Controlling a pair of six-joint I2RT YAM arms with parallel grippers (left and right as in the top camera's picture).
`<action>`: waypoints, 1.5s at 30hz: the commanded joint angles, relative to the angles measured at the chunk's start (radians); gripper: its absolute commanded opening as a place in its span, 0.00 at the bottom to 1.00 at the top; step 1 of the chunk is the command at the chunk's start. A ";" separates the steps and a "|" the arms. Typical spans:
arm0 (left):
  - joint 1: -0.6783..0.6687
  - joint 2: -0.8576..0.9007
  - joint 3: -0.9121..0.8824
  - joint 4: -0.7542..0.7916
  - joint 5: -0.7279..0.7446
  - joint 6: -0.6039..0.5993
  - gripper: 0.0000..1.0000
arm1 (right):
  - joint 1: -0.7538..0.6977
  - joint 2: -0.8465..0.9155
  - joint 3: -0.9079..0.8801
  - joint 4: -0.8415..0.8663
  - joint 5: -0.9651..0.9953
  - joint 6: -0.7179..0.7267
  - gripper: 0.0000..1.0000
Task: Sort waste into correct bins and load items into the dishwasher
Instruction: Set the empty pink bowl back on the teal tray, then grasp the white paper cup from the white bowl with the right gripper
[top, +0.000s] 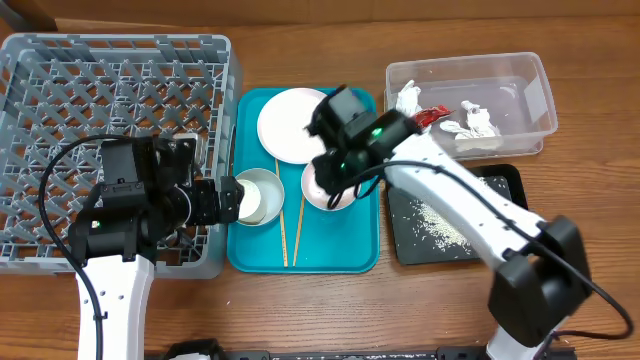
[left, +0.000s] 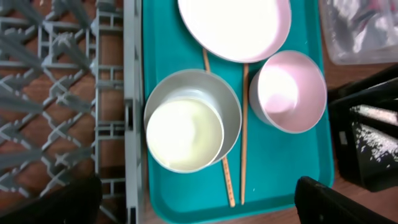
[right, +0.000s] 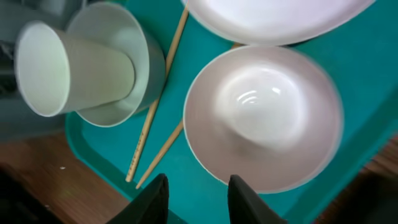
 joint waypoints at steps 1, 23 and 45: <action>-0.012 0.008 0.022 0.019 0.035 0.022 1.00 | -0.083 -0.087 0.079 -0.060 0.010 0.030 0.33; -0.153 0.084 0.030 -0.026 -0.272 -0.104 1.00 | -0.337 -0.229 0.090 -0.211 -0.140 -0.002 0.51; 0.252 0.055 0.090 -0.204 -0.244 -0.241 1.00 | 0.196 0.090 0.090 0.261 -0.006 0.087 0.54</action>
